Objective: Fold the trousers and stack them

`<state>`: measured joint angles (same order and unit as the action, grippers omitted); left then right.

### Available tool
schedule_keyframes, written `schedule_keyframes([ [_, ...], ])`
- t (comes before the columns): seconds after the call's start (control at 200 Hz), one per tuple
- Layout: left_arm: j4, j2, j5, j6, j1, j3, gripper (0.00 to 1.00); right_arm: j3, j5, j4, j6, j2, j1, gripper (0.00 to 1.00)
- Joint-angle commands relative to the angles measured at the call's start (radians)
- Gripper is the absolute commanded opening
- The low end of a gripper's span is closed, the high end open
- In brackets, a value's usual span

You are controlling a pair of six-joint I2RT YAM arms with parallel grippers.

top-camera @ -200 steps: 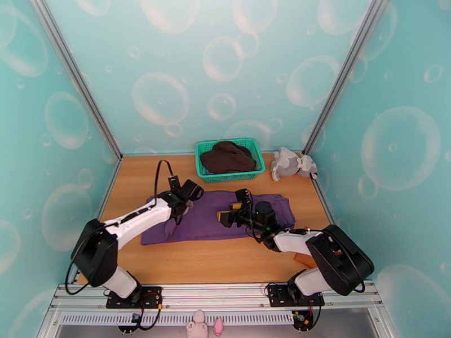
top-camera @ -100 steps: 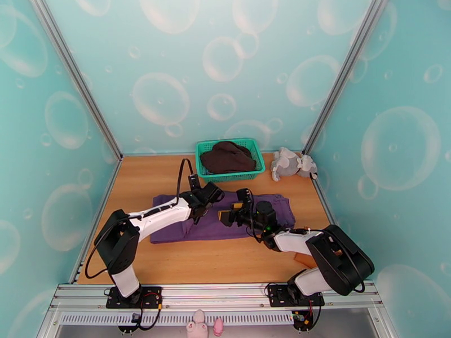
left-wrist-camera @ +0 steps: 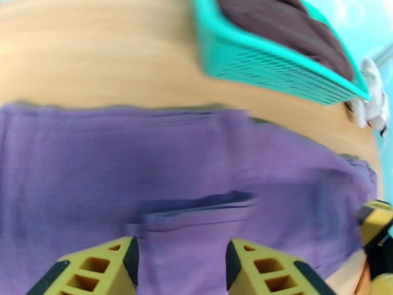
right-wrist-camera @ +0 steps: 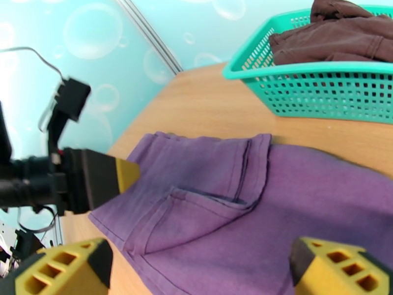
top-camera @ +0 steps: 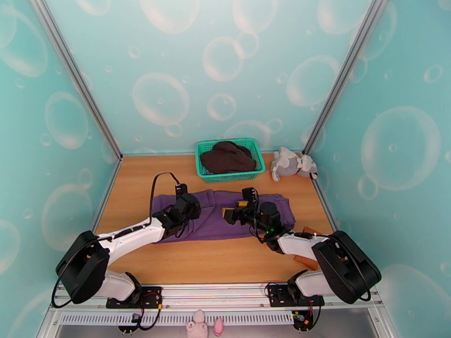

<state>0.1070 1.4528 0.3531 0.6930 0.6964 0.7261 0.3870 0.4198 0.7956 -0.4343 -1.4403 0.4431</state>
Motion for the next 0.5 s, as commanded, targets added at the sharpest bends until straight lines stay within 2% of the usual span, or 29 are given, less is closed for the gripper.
schedule_keyframes([
  [0.0, -0.149, -0.015, -0.119, 0.028, -0.024, -0.088, 0.52, 0.039, 0.020, -0.012, -0.043, -0.057, -0.002, 0.99],
  [0.265, -0.218, 0.066, -0.242, 0.040, -0.030, -0.094, 0.54, 0.033, 0.031, -0.006, -0.024, -0.044, -0.003, 0.99],
  [0.365, -0.278, 0.085, -0.292, 0.040, -0.013, -0.085, 0.54, 0.032, 0.023, -0.023, -0.012, -0.031, -0.007, 0.99],
  [0.495, -0.277, 0.108, -0.325, 0.031, 0.009, -0.053, 0.54, 0.032, 0.024, -0.027, -0.007, -0.027, -0.010, 0.99],
])
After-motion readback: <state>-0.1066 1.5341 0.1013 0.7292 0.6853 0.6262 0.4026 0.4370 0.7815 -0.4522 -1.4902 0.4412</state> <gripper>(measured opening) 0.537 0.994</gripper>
